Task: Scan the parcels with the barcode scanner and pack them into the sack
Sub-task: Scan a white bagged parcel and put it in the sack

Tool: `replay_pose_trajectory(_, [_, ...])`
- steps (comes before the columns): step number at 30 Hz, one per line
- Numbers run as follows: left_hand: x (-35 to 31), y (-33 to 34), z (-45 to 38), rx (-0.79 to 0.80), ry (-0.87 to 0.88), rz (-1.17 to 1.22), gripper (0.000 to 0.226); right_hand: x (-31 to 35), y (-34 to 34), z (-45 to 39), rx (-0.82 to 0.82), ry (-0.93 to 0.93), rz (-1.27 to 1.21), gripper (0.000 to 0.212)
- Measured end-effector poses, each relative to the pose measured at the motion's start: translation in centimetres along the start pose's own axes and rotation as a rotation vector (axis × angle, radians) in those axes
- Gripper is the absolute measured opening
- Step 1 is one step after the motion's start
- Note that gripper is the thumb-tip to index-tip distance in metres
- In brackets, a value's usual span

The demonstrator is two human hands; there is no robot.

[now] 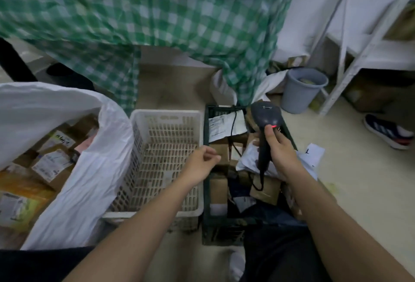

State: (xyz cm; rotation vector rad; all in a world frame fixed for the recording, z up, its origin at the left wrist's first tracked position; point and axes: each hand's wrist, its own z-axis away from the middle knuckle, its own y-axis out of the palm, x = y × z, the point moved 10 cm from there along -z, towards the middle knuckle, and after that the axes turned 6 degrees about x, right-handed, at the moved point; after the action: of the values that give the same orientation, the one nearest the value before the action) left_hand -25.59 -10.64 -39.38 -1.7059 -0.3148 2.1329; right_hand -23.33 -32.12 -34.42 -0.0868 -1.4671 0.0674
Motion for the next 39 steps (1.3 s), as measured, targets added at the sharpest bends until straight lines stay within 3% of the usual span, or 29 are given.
replay_pose_trajectory(5, [-0.6,5.7,-4.7,0.096,0.047,-0.119,0.025,-1.3,-3.4,-2.1,-0.096,0.026,-0.145,0.034])
replay_pose_trajectory(11, [-0.7,10.8,-8.8,0.306,0.057,-0.359,0.061,-3.0,-3.8,-3.6,-0.096,0.034,-0.111,0.044])
replay_pose_trajectory(13, [0.2,11.7,-9.5,0.309,0.05,-0.461,0.053,-3.3,-3.8,-3.9,-0.087,0.044,-0.105,0.048])
replay_pose_trajectory(16, [0.0,11.2,-9.7,0.2,0.117,-0.471,0.015,-3.3,-3.5,-4.0,-0.061,0.05,-0.127,0.045])
replay_pose_trajectory(19, [-1.7,9.0,-9.0,0.076,0.175,-0.42,0.013,-2.7,-3.2,-3.9,-0.069,0.025,-0.123,0.04])
replay_pose_trajectory(26, [-5.5,-2.9,-4.8,-0.225,0.21,-0.262,0.012,-0.2,1.0,-3.1,-0.003,-0.016,-0.073,0.064])
replay_pose_trajectory(28, [-5.7,-6.0,-3.4,-0.238,0.191,-0.242,0.015,0.7,3.3,-2.7,0.052,-0.021,-0.057,0.055])
replay_pose_trajectory(31, [-5.3,-10.3,-1.2,-0.27,0.152,-0.235,0.027,1.5,7.7,-2.0,0.148,-0.023,-0.033,0.02])
replay_pose_trajectory(39, [-0.5,-16.5,2.1,-0.269,0.007,-0.298,0.029,2.2,18.6,-0.1,0.363,-0.079,0.053,0.038])
